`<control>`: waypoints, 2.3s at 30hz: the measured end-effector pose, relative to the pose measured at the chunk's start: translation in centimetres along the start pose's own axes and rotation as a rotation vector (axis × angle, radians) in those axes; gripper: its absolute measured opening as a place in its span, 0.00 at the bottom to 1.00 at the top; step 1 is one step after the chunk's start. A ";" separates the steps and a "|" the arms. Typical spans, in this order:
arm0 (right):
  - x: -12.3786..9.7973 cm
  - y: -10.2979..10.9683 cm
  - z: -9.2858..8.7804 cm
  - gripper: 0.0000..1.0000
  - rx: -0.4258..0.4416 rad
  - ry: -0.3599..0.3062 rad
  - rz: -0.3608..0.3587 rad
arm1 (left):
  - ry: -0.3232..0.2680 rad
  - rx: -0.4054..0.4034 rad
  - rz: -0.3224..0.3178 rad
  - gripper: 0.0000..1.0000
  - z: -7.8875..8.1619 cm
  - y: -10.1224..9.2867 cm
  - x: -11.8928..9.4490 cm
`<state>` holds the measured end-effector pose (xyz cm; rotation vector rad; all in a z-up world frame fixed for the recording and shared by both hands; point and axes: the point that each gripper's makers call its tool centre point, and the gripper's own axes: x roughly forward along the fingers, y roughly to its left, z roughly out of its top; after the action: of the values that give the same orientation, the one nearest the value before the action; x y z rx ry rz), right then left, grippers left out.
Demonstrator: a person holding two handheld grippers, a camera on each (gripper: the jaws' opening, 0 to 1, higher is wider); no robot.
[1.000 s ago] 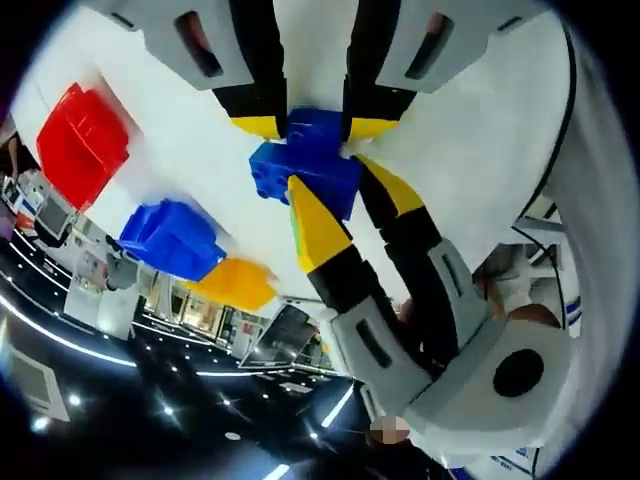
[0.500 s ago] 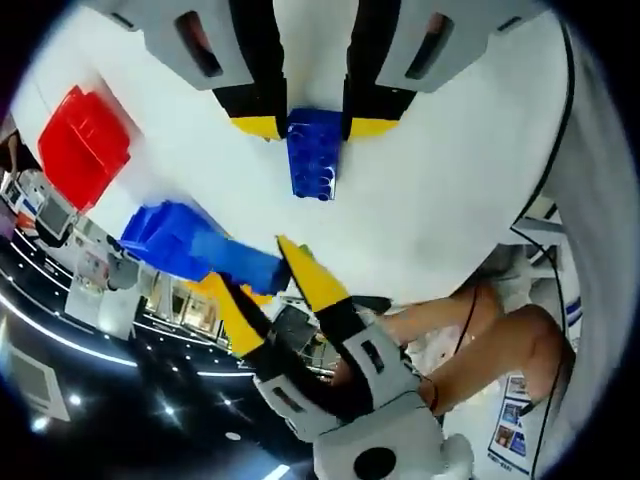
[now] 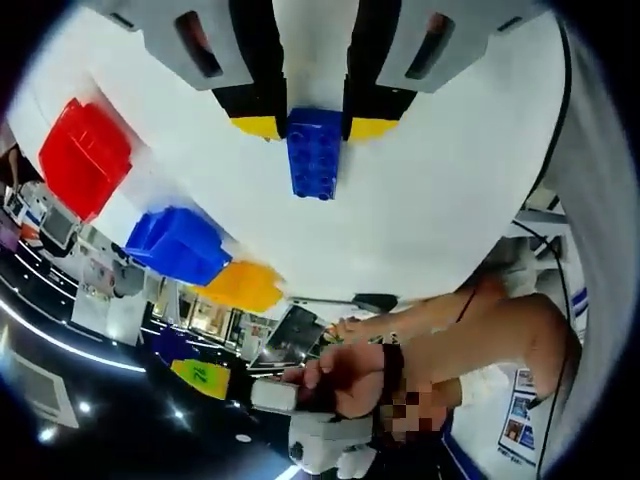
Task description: Take apart the toy blocks one by one and place each separated block into its matching bin, sorting the blocks by their type until all the connected pieces are disassembled and separated into the correct bins
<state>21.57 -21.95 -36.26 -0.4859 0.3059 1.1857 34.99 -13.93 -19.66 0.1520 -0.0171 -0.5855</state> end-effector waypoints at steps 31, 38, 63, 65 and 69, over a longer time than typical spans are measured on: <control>-0.2 -1.1 -0.3 0.23 0.054 -0.007 -0.072 | 0.037 -0.330 0.172 0.23 -4.5 3.7 0.2; -0.8 -2.8 0.6 0.23 0.140 -0.078 -0.112 | 0.062 -0.269 0.135 0.08 -5.4 1.2 -3.2; 0.5 -14.4 15.2 0.23 0.258 -0.427 -0.316 | 0.106 -0.274 -0.040 0.08 -7.9 -7.0 -10.9; 1.5 -15.6 16.0 0.23 0.262 -0.430 -0.328 | 0.110 -0.265 -0.036 0.10 -7.9 -7.2 -11.3; 3.5 -17.9 17.2 0.23 0.273 -0.413 -0.353 | 0.106 -0.254 -0.044 0.16 -7.9 -7.5 -11.9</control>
<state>39.16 -15.51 -19.52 -0.0446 0.0197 0.8558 21.41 -12.50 -28.23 -0.0632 0.1636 -0.6181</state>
